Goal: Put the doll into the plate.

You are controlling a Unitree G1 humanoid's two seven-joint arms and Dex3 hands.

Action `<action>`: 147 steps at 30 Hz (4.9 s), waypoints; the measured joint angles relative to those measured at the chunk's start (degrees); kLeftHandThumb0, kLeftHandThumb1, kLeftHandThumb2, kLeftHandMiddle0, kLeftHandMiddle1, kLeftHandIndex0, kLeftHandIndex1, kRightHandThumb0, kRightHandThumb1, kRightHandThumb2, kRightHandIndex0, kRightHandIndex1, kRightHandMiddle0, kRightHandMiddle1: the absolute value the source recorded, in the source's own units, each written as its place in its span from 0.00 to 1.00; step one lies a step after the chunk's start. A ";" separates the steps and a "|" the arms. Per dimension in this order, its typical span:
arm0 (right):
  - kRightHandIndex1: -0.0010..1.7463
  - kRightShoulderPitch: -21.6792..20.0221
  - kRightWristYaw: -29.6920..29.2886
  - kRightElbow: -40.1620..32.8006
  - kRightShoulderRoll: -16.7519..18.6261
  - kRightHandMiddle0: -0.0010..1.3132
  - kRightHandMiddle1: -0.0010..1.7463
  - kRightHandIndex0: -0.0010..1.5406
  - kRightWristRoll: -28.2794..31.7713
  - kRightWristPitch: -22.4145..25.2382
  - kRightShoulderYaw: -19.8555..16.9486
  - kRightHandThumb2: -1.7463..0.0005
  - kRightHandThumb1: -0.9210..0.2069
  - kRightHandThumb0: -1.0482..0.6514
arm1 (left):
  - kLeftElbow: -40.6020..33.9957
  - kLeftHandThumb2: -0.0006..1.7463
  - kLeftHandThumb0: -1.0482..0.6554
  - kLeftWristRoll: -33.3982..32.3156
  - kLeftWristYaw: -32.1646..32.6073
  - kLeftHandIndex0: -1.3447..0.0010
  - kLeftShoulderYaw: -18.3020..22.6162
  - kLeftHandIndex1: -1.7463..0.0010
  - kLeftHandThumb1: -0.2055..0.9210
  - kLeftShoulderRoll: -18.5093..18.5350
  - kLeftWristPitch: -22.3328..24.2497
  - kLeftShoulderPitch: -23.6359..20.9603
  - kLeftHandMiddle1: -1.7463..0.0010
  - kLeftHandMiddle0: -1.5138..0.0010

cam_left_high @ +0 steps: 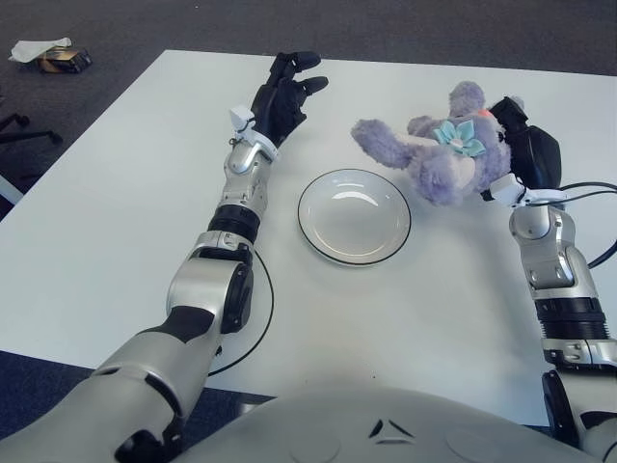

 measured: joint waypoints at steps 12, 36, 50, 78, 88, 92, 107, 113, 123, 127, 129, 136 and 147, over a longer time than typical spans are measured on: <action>1.00 -2.57 0.81 0.28 -1.10 0.47 1.00 0.56 -0.65 -2.16 1.97 0.03 0.82 0.62 | 4.45 0.55 0.11 5.66 4.12 0.98 -0.03 0.18 1.00 0.55 -0.24 -0.76 0.33 1.00; 0.99 -9.69 0.84 5.40 1.19 0.43 1.00 0.52 0.00 -9.96 7.13 0.09 0.75 0.62 | 10.54 0.51 0.10 9.05 4.99 1.00 -0.04 0.42 1.00 2.46 2.59 -1.85 0.41 1.00; 0.96 -11.25 1.01 6.71 2.63 0.42 1.00 0.52 -0.18 -11.63 9.32 0.11 0.73 0.62 | 13.24 0.54 0.11 12.60 10.74 1.00 -0.15 0.45 1.00 3.61 3.01 -1.85 0.41 1.00; 0.99 -13.25 1.67 11.17 3.76 0.40 1.00 0.50 -0.45 -20.08 13.90 0.12 0.70 0.62 | 13.37 0.52 0.09 14.74 11.09 1.00 -0.99 0.48 1.00 4.07 6.58 -1.61 0.54 1.00; 1.00 -13.96 1.88 13.11 3.91 0.38 1.00 0.48 -1.03 -21.83 15.66 0.13 0.69 0.62 | 13.47 0.51 0.09 15.06 10.17 1.00 -1.22 0.49 1.00 4.07 6.59 -1.56 0.61 1.00; 1.00 -14.64 1.58 14.23 4.08 0.38 1.00 0.48 -1.94 -22.56 16.37 0.13 0.68 0.62 | 13.69 0.50 0.09 15.20 10.12 1.00 -1.37 0.49 1.00 4.08 6.64 -1.56 0.63 1.00; 1.00 -15.57 0.95 14.99 4.34 0.37 1.00 0.48 -3.97 -23.64 18.04 0.14 0.67 0.62 | 14.31 0.50 0.16 16.99 10.61 1.00 -2.52 0.48 1.00 4.34 7.53 -1.56 0.67 1.00; 0.99 -15.12 1.45 13.30 4.52 0.37 1.00 0.48 -5.04 -22.38 18.39 0.14 0.67 0.62 | 14.30 0.50 0.18 17.23 10.55 1.00 -2.64 0.52 1.00 4.33 7.53 -1.56 0.67 1.00; 1.00 -12.04 2.68 7.11 4.52 0.39 1.00 0.49 -6.93 -19.82 18.99 0.12 0.70 0.61 | 14.30 0.49 0.17 17.52 10.55 1.00 -3.19 0.53 1.00 4.35 7.54 -1.56 0.67 1.00; 1.00 -10.13 4.77 3.23 4.39 0.42 1.00 0.52 -7.07 -18.19 18.99 0.08 0.75 0.61 | 14.31 0.49 0.16 17.53 10.55 1.00 -3.30 0.52 1.00 4.35 7.53 -1.56 0.67 1.00; 1.00 -9.24 5.74 1.22 4.19 0.43 1.00 0.52 -7.77 -17.20 19.03 0.07 0.76 0.61 | 14.32 0.48 0.15 17.53 10.56 1.00 -3.33 0.51 1.00 4.29 7.50 -1.56 0.66 1.00; 1.00 -5.58 8.07 -6.75 3.39 0.47 0.93 0.51 -12.45 -12.96 19.00 0.12 0.73 0.61 | 14.32 0.48 0.14 17.59 10.56 1.00 -3.61 0.52 1.00 4.20 7.48 -1.56 0.66 1.00; 1.00 2.06 12.91 -19.40 2.67 0.38 0.90 0.38 -15.68 -7.03 17.38 0.28 0.53 0.61 | 14.90 0.48 0.14 17.78 11.19 1.00 -3.89 0.52 1.00 4.24 7.48 -1.56 0.62 1.00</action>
